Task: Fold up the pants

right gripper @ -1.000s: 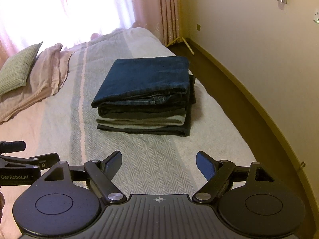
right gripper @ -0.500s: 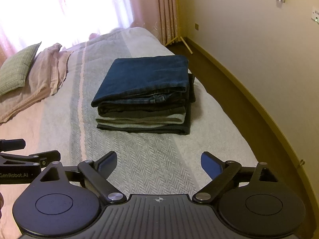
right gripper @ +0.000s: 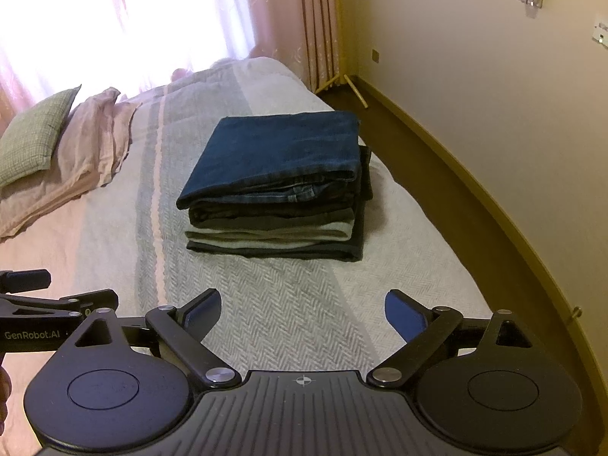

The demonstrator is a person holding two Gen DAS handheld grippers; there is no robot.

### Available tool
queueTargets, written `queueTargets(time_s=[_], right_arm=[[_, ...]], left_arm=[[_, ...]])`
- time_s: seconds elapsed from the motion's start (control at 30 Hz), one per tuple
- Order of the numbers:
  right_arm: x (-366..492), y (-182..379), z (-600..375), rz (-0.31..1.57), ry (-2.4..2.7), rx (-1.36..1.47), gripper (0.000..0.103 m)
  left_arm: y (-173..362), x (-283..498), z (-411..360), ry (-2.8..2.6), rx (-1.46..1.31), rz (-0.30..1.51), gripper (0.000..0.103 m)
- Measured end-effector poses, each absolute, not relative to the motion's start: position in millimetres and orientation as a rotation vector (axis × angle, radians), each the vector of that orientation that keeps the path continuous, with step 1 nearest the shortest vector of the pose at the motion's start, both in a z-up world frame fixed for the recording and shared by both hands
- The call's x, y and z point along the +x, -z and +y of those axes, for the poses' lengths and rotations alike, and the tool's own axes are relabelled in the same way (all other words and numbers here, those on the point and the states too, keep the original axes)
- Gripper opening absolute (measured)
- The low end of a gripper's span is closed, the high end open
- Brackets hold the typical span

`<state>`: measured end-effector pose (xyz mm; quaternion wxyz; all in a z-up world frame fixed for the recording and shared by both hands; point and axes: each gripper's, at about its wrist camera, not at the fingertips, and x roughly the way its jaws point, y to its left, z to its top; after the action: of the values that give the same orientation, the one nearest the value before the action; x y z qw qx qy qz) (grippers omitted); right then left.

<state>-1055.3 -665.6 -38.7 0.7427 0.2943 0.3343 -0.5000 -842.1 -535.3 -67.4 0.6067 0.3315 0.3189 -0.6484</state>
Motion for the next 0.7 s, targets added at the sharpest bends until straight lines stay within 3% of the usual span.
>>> queueTargets(time_s=[0.7], right_arm=[[-1056.0,36.9,-664.8,0.719,1.091,0.646,0.091]], left_arm=[[67.3,-840.9,-534.1,1.489,0.763,0.741,0.102]])
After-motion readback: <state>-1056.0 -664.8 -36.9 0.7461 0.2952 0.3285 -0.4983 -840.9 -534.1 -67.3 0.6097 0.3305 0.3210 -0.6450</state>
